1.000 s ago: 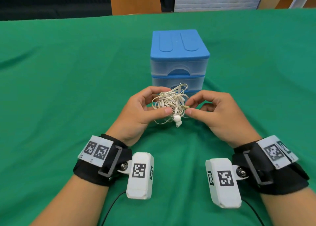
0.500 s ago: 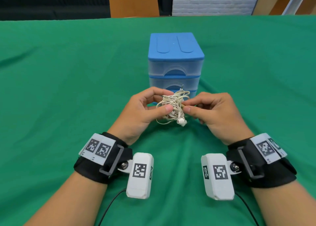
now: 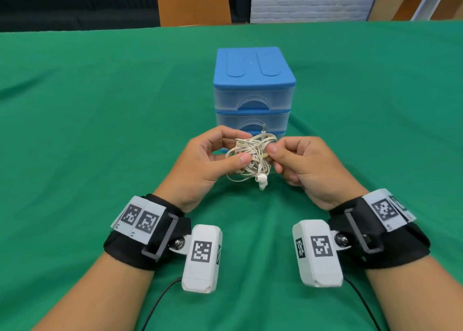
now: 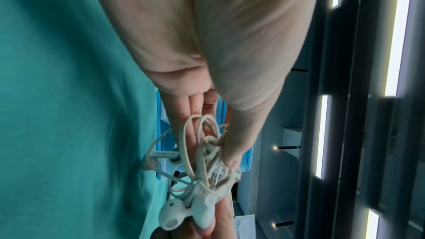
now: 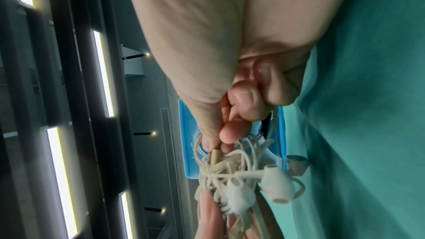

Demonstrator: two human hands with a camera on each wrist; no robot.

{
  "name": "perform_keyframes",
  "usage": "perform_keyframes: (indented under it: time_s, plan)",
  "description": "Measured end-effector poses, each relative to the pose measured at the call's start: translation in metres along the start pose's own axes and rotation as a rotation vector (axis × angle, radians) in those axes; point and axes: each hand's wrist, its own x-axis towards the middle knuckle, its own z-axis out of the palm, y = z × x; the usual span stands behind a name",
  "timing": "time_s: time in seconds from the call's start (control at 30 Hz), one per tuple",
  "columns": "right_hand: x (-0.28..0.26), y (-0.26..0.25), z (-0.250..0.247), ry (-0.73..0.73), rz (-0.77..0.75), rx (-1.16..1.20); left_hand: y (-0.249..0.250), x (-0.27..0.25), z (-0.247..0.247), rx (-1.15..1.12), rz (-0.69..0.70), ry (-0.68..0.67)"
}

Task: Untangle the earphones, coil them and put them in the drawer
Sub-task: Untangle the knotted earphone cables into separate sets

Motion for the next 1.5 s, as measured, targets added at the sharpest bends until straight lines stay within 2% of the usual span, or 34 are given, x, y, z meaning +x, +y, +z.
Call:
perform_keyframes:
  time_s: [0.23, 0.5, 0.73, 0.97, 1.27, 1.4, 1.5]
  plan:
    - [-0.002, -0.006, 0.000, -0.087, 0.017, -0.061, 0.004, -0.001, 0.003, -0.005, 0.021, 0.050]
    - [-0.004, -0.005, 0.002, -0.023, -0.175, -0.134, 0.004, -0.002, 0.004, 0.024, 0.023, 0.023]
    - [-0.003, -0.009, -0.008, -0.022, -0.109, -0.135, 0.005, -0.001, 0.000, -0.053, -0.032, 0.002]
    - [-0.004, -0.004, -0.004, -0.028, -0.102, -0.142, 0.007, -0.003, 0.002, -0.044, -0.023, 0.017]
    - [-0.005, -0.006, -0.005, -0.101, 0.026, -0.025, 0.007, -0.002, 0.000, -0.073, -0.032, -0.016]
    - [-0.006, -0.006, -0.005, -0.146, 0.018, 0.016, 0.006, -0.001, 0.001, -0.046, -0.008, -0.010]
    - [-0.005, -0.004, -0.002, -0.120, -0.015, -0.005, 0.004, -0.001, 0.001, -0.023, -0.007, -0.013]
